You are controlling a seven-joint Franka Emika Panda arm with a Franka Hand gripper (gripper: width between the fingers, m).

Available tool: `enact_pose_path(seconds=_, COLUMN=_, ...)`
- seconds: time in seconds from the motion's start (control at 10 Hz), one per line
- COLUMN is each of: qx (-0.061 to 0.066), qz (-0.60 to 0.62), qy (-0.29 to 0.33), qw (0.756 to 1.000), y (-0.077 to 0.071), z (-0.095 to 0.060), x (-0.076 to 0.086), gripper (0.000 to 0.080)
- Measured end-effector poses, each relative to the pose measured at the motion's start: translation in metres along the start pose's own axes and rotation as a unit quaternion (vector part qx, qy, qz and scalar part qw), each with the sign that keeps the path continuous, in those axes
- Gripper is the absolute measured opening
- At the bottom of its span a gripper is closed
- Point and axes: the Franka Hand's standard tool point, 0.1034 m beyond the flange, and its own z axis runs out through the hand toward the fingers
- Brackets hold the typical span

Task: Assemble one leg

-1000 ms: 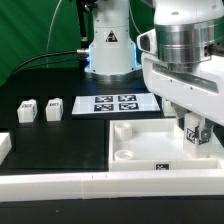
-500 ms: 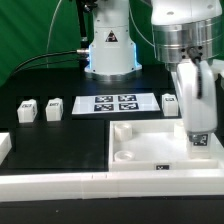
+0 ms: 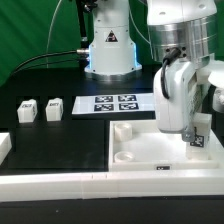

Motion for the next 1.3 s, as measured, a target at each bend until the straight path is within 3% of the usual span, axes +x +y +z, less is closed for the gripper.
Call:
enact_pose_path(seconds=0.2, qx=-0.001, qz=0.0, qy=0.0, qw=1.0, y=0.0008, z=0.0011, x=-0.0003, gripper=0.0516)
enact_pose_path(seconds=0.3, qx=-0.001, qz=-0.003, qy=0.0, qw=1.0, y=0.0009, z=0.0013, x=-0.0003, gripper=0.0516)
enact_pose_path(seconds=0.4, qx=-0.001, qz=-0.028, qy=0.0, qw=1.0, y=0.001, z=0.0015, x=-0.0002, gripper=0.0625)
enact_pose_path(seconds=0.7, qx=-0.005, qz=-0.125, qy=0.0, qw=0.992, y=0.0023, z=0.0025, x=0.0006, gripper=0.0649)
enact_pose_path(seconds=0.9, qx=-0.01, qz=-0.228, qy=0.0, qw=0.974, y=0.003, z=0.0021, x=0.0, gripper=0.0649)
enact_pose_path(seconds=1.1, qx=-0.028, qz=-0.352, qy=0.008, qw=0.936, y=0.0058, z=0.0001, x=-0.0017, gripper=0.0649)
enact_pose_path(seconds=1.2, qx=-0.031, qz=-0.381, qy=0.008, qw=0.924, y=0.0064, z=-0.0003, x=-0.0021, gripper=0.0649)
enact_pose_path(seconds=1.3, qx=-0.035, qz=-0.444, qy=0.015, qw=0.895, y=0.0066, z=-0.0005, x=-0.0019, gripper=0.0649)
